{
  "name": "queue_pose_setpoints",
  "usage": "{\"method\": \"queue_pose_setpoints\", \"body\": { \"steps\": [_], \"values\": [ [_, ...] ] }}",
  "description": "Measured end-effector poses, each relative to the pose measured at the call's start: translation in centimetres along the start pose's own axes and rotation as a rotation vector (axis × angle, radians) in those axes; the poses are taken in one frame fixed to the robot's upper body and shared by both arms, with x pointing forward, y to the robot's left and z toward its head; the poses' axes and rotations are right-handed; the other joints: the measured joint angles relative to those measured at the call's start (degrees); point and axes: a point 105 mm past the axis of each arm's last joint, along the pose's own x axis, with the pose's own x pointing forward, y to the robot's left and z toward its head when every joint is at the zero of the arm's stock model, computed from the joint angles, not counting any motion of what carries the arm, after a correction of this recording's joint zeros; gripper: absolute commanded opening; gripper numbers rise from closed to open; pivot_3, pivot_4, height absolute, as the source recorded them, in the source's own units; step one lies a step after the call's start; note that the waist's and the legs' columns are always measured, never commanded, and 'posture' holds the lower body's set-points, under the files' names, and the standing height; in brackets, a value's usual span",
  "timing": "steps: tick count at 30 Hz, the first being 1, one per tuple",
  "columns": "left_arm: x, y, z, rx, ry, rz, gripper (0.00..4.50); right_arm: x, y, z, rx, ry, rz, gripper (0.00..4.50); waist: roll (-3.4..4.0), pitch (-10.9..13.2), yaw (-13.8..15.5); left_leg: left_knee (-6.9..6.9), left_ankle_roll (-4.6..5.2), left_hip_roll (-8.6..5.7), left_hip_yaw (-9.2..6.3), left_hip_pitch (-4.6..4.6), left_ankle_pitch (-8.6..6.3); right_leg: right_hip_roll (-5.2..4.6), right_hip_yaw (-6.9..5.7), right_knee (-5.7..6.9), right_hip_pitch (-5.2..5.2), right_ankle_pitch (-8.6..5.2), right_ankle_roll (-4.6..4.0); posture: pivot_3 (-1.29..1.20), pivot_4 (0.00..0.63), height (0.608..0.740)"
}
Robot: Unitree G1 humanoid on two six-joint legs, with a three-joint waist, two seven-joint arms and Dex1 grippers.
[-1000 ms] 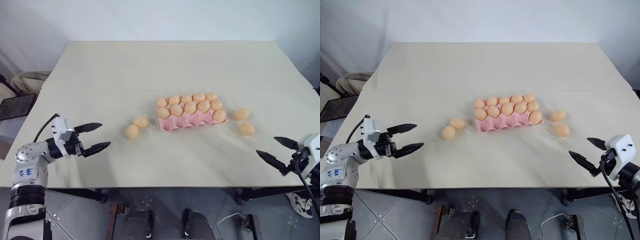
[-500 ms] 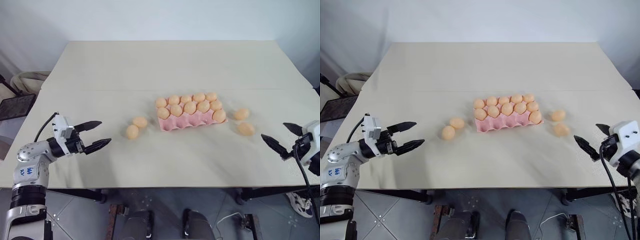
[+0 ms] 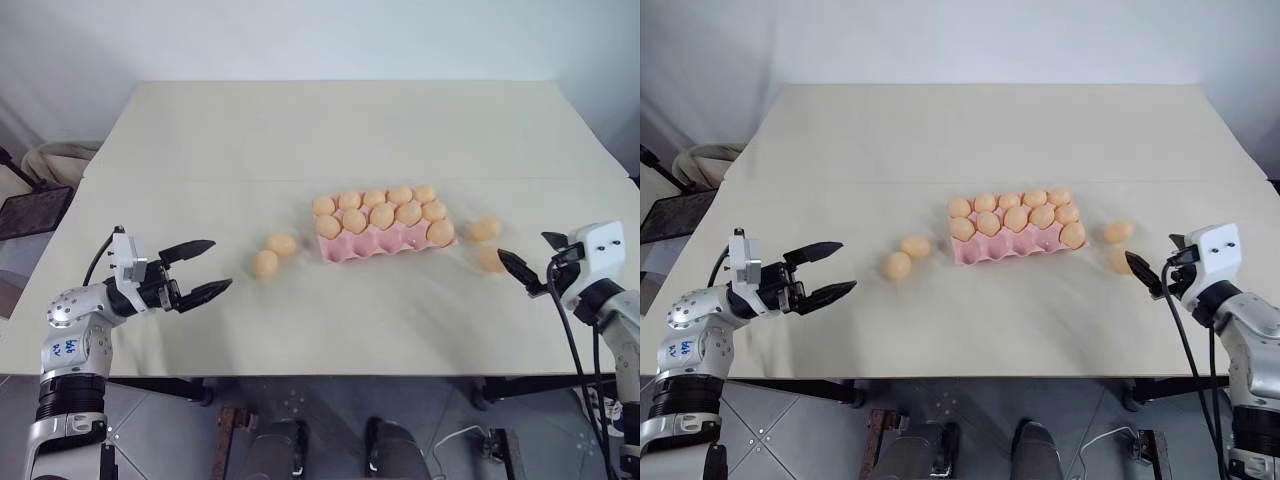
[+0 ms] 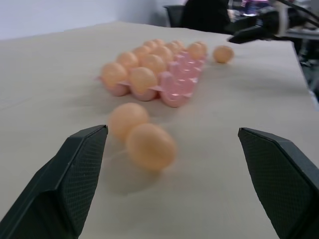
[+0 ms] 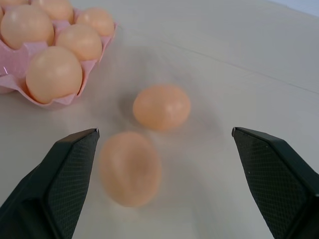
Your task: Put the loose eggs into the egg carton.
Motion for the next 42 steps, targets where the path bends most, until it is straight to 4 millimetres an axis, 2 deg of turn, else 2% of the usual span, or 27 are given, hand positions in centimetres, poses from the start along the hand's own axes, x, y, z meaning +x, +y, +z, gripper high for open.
{"method": "queue_pose_setpoints", "body": {
  "steps": [6, 12, 16, 20, 25, 29, 36, 39, 42],
  "values": [
    [-0.1, -0.6, -0.7, 0.086, 0.001, -0.039, 4.47, 0.9, -1.2, -0.5, 0.023, 0.038, -0.05, 4.5, 0.0, 0.0, -0.1, 0.06, 0.03, 0.02, 0.05, 0.0, 0.02, 0.0, 0.03, 0.01, 0.0, 0.01, -0.02, 0.0, 0.15, 0.74],
    [0.6, -0.3, -0.5, 0.136, -0.046, -0.045, 4.47, 2.2, -0.9, -0.5, 0.046, 0.071, -0.03, 4.5, -0.01, -0.01, -0.06, 0.11, 0.04, 0.02, 0.05, 0.0, 0.03, -0.01, 0.01, 0.03, 0.01, 0.02, -0.04, 0.0, 0.15, 0.74],
    [0.6, -0.4, -1.0, 0.118, -0.053, -0.035, 4.47, 2.7, -0.7, -0.1, 0.073, 0.08, -0.007, 4.5, -0.01, 0.0, -0.07, 0.08, 0.05, 0.01, 0.05, -0.01, 0.02, -0.01, -0.01, 0.02, 0.0, 0.02, -0.04, 0.0, 0.15, 0.74],
    [0.7, -0.4, -1.3, 0.112, -0.061, -0.03, 4.47, 3.0, 0.0, -0.3, 0.088, 0.098, 0.037, 4.5, -0.01, 0.0, -0.08, 0.06, 0.05, 0.02, 0.02, -0.02, 0.02, 0.0, -0.05, 0.01, 0.0, 0.02, -0.03, 0.0, 0.15, 0.74],
    [0.8, -0.5, -1.3, 0.118, -0.066, -0.028, 4.47, 3.2, 1.3, -1.5, 0.086, 0.159, 0.09, 4.5, -0.01, 0.0, -0.07, 0.08, 0.04, 0.02, 0.02, -0.03, 0.02, 0.0, -0.05, 0.02, 0.0, 0.02, -0.03, 0.0, 0.15, 0.74],
    [0.8, -0.5, -1.2, 0.118, -0.069, -0.025, 4.47, 2.7, 1.5, -2.7, 0.085, 0.2, 0.09, 4.5, -0.01, 0.0, -0.02, 0.09, 0.04, 0.01, 0.02, -0.03, 0.02, -0.01, -0.05, 0.01, 0.0, 0.02, -0.03, 0.0, 0.15, 0.74],
    [0.7, -0.4, -1.2, 0.117, -0.07, -0.025, 4.47, 2.6, 1.3, -2.8, 0.051, 0.188, 0.077, 4.5, -0.01, 0.0, -0.17, 0.09, 0.04, 0.02, 0.03, -0.03, 0.02, 0.0, -0.05, 0.02, 0.0, 0.02, -0.04, 0.0, 0.15, 0.74],
    [0.7, -0.4, -1.2, 0.116, -0.07, -0.026, 4.5, 2.9, 1.2, -2.8, 0.056, 0.184, 0.072, 3.92, -0.01, 0.0, -0.28, 0.1, 0.04, 0.02, 0.03, -0.03, 0.02, 0.01, -0.05, 0.02, 0.0, 0.02, -0.03, 0.0, 0.15, 0.74],
    [0.7, -0.4, -1.2, 0.116, -0.07, -0.026, 4.5, 3.0, 1.3, -2.8, 0.057, 0.184, 0.073, 2.88, -0.01, 0.0, -0.25, 0.09, 0.04, 0.02, 0.02, -0.03, 0.02, 0.0, -0.06, 0.02, 0.0, 0.02, -0.03, 0.0, 0.15, 0.74]
  ]
}}
